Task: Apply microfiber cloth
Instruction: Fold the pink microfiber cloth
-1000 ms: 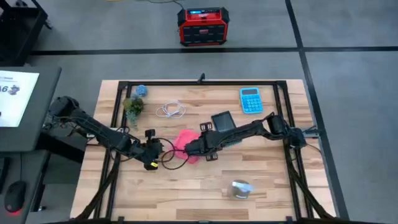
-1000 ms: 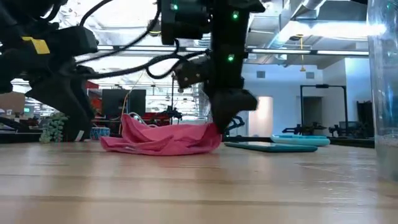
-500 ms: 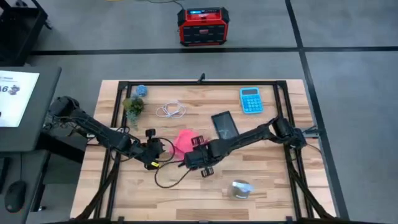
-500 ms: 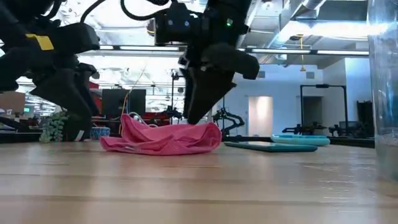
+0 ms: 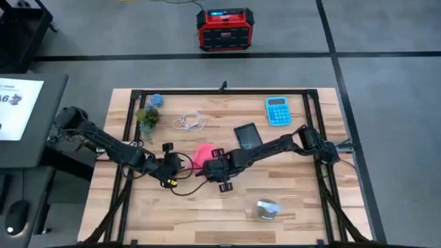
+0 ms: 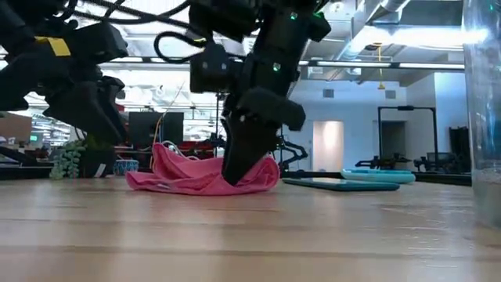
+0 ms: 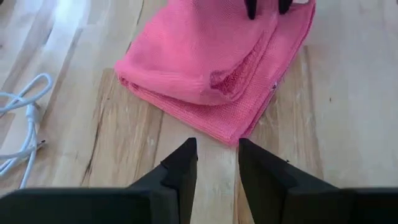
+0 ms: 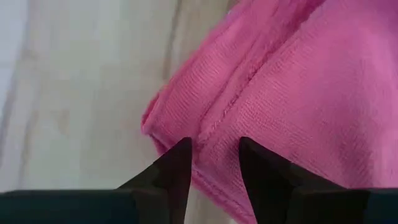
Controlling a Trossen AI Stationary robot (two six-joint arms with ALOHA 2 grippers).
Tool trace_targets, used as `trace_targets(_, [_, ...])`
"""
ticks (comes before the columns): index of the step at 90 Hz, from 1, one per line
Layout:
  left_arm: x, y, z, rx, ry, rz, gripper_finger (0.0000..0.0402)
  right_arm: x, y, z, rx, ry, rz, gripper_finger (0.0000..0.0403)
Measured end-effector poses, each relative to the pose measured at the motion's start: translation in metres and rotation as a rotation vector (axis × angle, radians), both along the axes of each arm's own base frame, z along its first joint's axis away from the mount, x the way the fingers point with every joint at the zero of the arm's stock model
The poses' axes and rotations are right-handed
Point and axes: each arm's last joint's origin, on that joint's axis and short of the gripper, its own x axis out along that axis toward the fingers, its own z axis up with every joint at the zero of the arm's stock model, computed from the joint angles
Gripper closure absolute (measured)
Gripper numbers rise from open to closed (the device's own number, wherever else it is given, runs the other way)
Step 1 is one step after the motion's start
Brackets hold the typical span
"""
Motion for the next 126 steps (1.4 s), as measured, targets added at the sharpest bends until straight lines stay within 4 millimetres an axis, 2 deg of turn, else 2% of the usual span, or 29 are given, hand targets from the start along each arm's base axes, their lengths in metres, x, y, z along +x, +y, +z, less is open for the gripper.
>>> trace_targets(14, [0.000, 0.000, 0.000, 0.000, 0.000, 0.001, 0.0306, -0.002, -0.003, -0.007, 0.006, 0.013, -0.023, 0.0332])
trace_targets(33, [0.000, 0.001, 0.000, 0.018, -0.010, 0.016, 0.0306, 0.000, -0.003, -0.002, 0.015, -0.022, -0.029, 0.0397])
trace_targets(56, [0.002, -0.002, 0.005, 0.086, -0.110, 0.078, 0.0306, 0.007, 0.010, 0.024, 0.047, -0.095, -0.033, 0.0401])
trace_targets(71, [0.008, -0.006, 0.011, 0.095, -0.183, 0.042, 0.0306, 0.007, 0.017, 0.024, 0.090, -0.091, 0.002, 0.0402])
trace_targets(93, [0.019, -0.011, 0.020, 0.091, -0.290, -0.021, 0.0306, 0.007, 0.006, 0.023, 0.084, -0.073, -0.021, 0.0402])
trace_targets(111, [0.032, -0.009, 0.007, 0.030, -0.237, -0.081, 0.0306, 0.006, 0.007, 0.021, 0.105, -0.057, -0.016, 0.0397])
trace_targets(126, [0.041, -0.002, -0.013, 0.026, -0.160, -0.030, 0.0306, 0.005, 0.006, 0.019, 0.143, -0.044, 0.016, 0.0356])
